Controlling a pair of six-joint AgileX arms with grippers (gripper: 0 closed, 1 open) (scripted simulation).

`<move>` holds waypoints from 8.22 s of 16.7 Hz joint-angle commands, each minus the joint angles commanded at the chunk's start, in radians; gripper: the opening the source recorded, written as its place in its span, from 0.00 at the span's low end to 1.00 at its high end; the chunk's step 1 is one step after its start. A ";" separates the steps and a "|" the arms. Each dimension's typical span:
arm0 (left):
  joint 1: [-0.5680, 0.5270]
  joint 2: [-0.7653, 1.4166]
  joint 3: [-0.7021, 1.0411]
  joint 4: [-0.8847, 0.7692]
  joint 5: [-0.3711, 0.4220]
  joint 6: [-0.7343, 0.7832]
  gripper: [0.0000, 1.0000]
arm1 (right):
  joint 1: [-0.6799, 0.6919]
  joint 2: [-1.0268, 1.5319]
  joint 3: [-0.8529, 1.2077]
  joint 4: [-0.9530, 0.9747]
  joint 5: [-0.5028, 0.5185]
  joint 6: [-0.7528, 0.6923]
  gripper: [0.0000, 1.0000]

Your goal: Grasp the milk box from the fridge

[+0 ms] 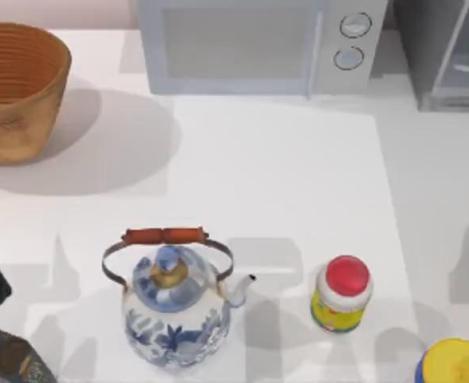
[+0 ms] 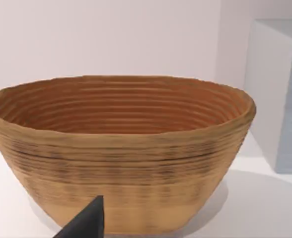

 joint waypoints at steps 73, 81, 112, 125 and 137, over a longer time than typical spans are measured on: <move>0.000 0.000 0.000 0.000 0.000 0.000 1.00 | -0.212 2.347 1.379 0.960 -0.175 0.002 0.85; 0.000 0.000 0.000 0.000 0.000 0.000 1.00 | -0.212 2.347 1.379 0.960 -0.175 0.002 0.25; 0.000 0.000 0.000 0.000 0.000 0.000 1.00 | -0.234 2.093 1.182 0.902 -0.204 0.004 0.00; 0.000 0.000 0.000 0.000 0.000 0.000 1.00 | -0.254 1.920 0.918 0.996 -0.227 0.009 0.00; 0.000 0.000 0.000 0.000 0.000 0.000 1.00 | -0.140 1.046 0.499 0.542 -0.129 0.005 0.00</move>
